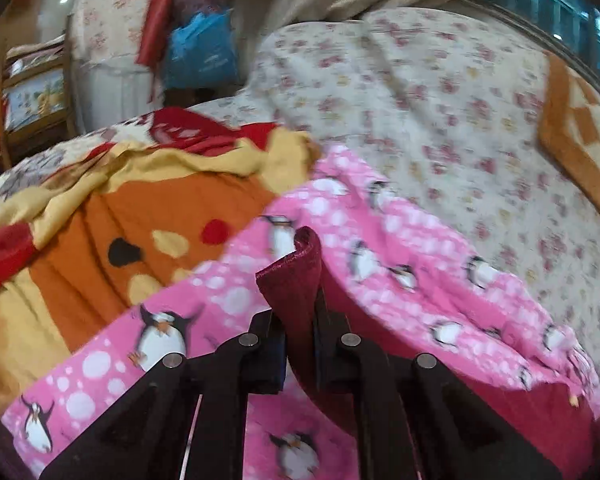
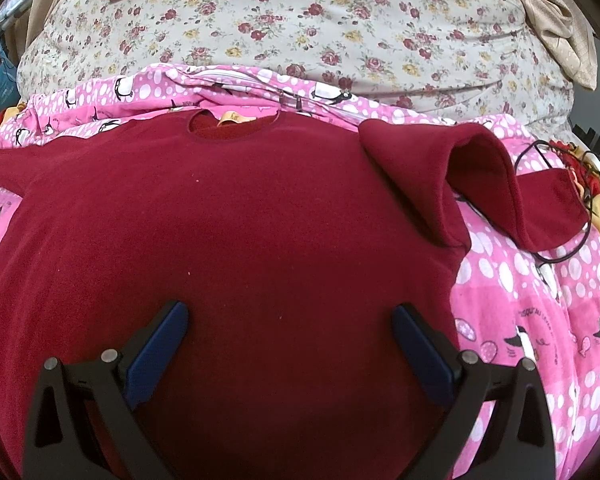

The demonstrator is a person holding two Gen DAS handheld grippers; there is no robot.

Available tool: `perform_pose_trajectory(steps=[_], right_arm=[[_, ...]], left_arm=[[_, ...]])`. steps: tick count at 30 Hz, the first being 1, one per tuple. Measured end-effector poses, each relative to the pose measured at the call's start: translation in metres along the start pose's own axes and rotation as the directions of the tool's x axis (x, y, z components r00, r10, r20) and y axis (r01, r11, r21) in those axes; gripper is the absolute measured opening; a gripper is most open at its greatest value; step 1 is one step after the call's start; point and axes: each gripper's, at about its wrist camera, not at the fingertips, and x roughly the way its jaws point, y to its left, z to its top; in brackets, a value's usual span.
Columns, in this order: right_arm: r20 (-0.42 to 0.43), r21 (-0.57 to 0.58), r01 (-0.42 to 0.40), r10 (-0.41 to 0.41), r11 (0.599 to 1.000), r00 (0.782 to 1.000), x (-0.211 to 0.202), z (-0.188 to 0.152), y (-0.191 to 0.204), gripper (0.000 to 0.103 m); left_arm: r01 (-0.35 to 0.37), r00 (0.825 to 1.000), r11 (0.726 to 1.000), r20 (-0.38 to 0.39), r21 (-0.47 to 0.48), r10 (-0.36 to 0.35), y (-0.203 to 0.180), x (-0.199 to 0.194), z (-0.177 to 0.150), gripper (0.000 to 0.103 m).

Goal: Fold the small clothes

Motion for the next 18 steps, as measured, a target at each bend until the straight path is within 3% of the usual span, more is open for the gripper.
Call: perform_pose_trajectory(steps=[2, 4, 5, 7, 9, 11, 14, 18], right_arm=[[-0.002, 0.002, -0.002, 0.002, 1.0, 1.0, 0.001, 0.0, 0.0, 0.103], [-0.008, 0.006, -0.007, 0.007, 1.0, 1.0, 0.001, 0.001, -0.001, 0.103], [-0.012, 0.009, -0.013, 0.013, 1.0, 1.0, 0.0, 0.001, -0.002, 0.103], [-0.012, 0.021, -0.024, 0.024, 0.999, 1.0, -0.002, 0.002, -0.005, 0.102], [0.01, 0.04, -0.028, 0.027, 0.999, 1.0, -0.01, 0.004, -0.009, 0.101], [0.05, 0.058, -0.014, 0.011, 0.998, 0.999, -0.02, 0.007, -0.015, 0.101], [0.081, 0.073, 0.014, -0.02, 0.997, 0.997, -0.029, 0.013, -0.024, 0.101], [0.052, 0.113, 0.098, -0.105, 0.989, 0.993, -0.028, 0.016, -0.036, 0.101]], left_arm=[[0.122, 0.993, 0.991, -0.007, 0.061, -0.122, -0.038, -0.016, -0.01, 0.0], [0.25, 0.968, 0.958, -0.033, 0.142, -0.248, -0.09, -0.033, -0.028, 0.0], [0.338, 0.941, 0.922, -0.073, 0.19, -0.33, -0.129, -0.043, -0.044, 0.0], [0.443, 0.896, 0.866, -0.135, 0.233, -0.422, -0.182, -0.054, -0.064, 0.0], [0.551, 0.833, 0.803, -0.214, 0.228, -0.51, -0.243, -0.062, -0.094, 0.0], [0.615, 0.781, 0.763, -0.282, 0.198, -0.556, -0.294, -0.065, -0.123, 0.0], [0.67, 0.727, 0.723, -0.349, 0.17, -0.591, -0.357, -0.069, -0.168, 0.0], [0.691, 0.705, 0.688, -0.415, 0.222, -0.574, -0.391, -0.074, -0.226, 0.0]])
